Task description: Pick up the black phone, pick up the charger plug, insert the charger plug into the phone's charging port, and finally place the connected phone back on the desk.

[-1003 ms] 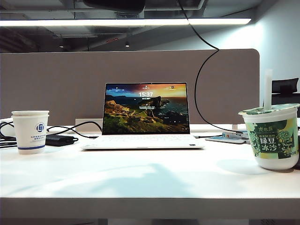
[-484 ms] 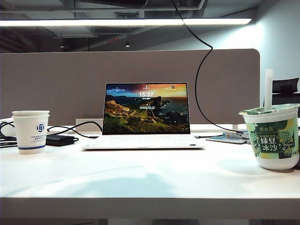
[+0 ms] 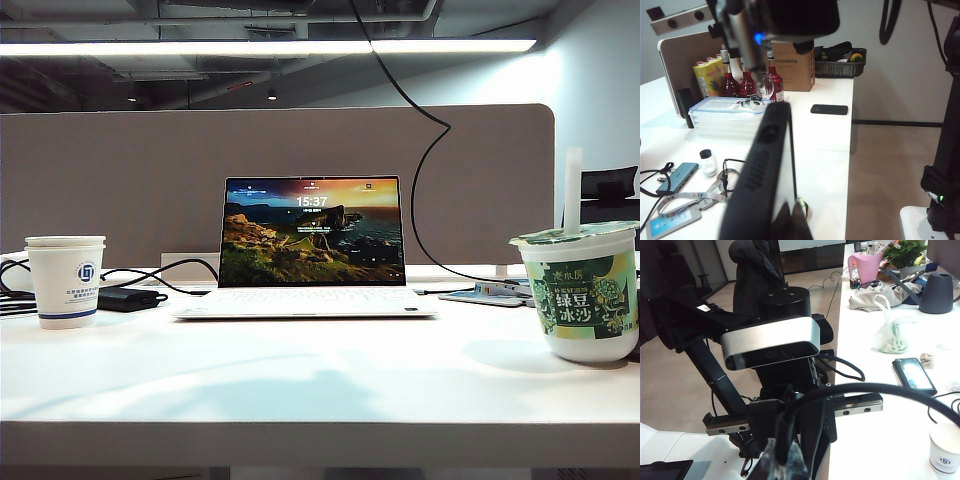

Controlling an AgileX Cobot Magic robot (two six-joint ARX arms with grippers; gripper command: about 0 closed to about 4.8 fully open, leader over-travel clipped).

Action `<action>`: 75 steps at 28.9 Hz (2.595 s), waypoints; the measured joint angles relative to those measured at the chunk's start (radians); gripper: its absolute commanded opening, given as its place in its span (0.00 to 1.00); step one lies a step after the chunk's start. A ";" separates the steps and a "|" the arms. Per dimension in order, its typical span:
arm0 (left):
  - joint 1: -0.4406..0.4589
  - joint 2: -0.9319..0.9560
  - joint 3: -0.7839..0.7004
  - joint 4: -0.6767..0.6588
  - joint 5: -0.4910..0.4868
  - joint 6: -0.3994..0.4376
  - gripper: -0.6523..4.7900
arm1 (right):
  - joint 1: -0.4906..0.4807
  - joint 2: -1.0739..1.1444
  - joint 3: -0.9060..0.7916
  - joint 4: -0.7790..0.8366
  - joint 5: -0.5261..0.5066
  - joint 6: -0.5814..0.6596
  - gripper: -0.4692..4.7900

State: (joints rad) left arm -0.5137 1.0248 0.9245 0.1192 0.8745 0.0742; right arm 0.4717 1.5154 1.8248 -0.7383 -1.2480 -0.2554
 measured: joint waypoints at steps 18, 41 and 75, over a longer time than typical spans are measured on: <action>0.000 0.004 0.000 -0.008 0.020 0.000 0.11 | 0.091 0.009 -0.009 0.014 0.009 -0.002 0.08; 0.000 0.004 0.000 -0.011 0.023 0.000 0.11 | 0.052 0.010 -0.009 0.003 0.068 -0.009 0.08; 0.000 0.004 0.000 -0.011 0.023 0.000 0.11 | 0.063 0.007 -0.008 -0.009 0.047 -0.016 0.08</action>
State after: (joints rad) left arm -0.5137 1.0290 0.9245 0.1081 0.8970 0.0742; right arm 0.5350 1.5223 1.8168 -0.7475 -1.2015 -0.2718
